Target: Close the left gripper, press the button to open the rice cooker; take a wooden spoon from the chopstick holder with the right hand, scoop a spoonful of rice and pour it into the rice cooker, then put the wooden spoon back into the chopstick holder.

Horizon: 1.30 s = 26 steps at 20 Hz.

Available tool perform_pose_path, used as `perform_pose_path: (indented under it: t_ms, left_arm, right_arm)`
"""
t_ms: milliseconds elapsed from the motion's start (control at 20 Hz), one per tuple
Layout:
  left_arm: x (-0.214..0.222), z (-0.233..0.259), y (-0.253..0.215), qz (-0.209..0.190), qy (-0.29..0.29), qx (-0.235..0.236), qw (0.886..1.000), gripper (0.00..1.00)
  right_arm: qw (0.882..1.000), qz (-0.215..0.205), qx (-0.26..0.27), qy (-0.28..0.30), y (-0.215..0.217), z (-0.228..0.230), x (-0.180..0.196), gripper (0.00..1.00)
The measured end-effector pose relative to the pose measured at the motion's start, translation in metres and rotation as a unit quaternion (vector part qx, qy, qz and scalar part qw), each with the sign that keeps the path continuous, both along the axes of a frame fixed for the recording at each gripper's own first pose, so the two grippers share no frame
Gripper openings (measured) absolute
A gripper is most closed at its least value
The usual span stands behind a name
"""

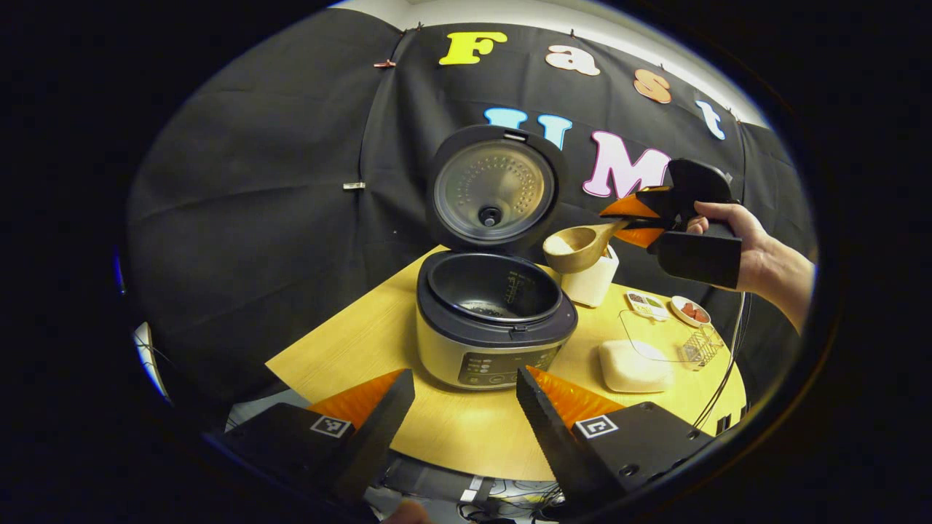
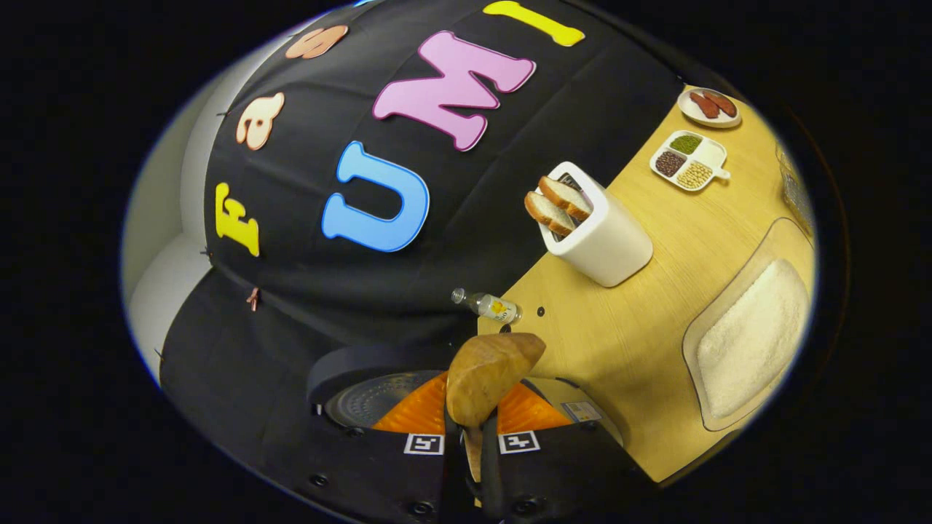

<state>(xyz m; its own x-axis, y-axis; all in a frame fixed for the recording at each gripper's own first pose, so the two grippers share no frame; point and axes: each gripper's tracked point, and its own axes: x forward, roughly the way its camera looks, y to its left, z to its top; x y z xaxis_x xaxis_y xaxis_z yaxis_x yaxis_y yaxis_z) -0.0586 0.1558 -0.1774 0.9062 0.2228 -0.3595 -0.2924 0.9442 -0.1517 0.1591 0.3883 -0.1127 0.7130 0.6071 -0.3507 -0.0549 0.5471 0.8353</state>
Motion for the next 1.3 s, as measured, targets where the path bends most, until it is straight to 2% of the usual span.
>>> perform_pose_path:
  t_ms: [150,250,500,850,1000,1050,1150,1200,1250,1300]
  left_arm:
    - [0.0,-0.011,0.005,0.006,0.01,-0.012,1.0,0.96]
    - [0.002,-0.011,0.006,0.004,0.01,-0.013,1.0,0.96]
    - [0.007,-0.004,0.006,0.001,0.004,-0.022,1.0,0.96]
    - [0.007,0.005,0.005,0.0,-0.007,-0.018,1.0,0.96]
    - [0.006,0.005,0.007,0.003,-0.005,-0.018,1.0,0.96]
    - [0.005,0.003,0.006,0.004,-0.002,-0.017,1.0,0.96]
    - [0.004,0.004,0.007,0.005,-0.004,-0.015,1.0,0.93]
    - [0.004,0.005,0.007,0.006,-0.005,-0.015,1.0,0.96]
    - [0.004,0.005,0.007,0.006,-0.007,-0.015,1.0,0.96]
    - [0.004,0.006,0.008,0.007,-0.009,-0.015,1.0,0.96]
  right_arm:
    - [0.997,0.029,-0.051,-0.043,0.025,-0.004,-0.002,0.12]
    - [0.991,0.048,-0.09,-0.089,0.039,-0.002,-0.004,0.12]
    - [0.956,0.114,-0.192,-0.193,0.071,-0.012,-0.016,0.12]
    - [0.917,0.174,-0.237,-0.268,0.098,-0.014,-0.032,0.12]
    - [0.89,0.202,-0.262,-0.313,0.106,-0.013,-0.042,0.12]
    - [0.876,0.213,-0.273,-0.335,0.11,-0.011,-0.047,0.12]
    - [0.837,0.249,-0.295,-0.387,0.123,-0.007,-0.06,0.12]
    - [0.821,0.265,-0.301,-0.406,0.125,-0.009,-0.067,0.12]
    - [0.812,0.276,-0.303,-0.416,0.126,-0.01,-0.072,0.12]
    - [0.809,0.285,-0.301,-0.417,0.127,-0.014,-0.072,0.12]
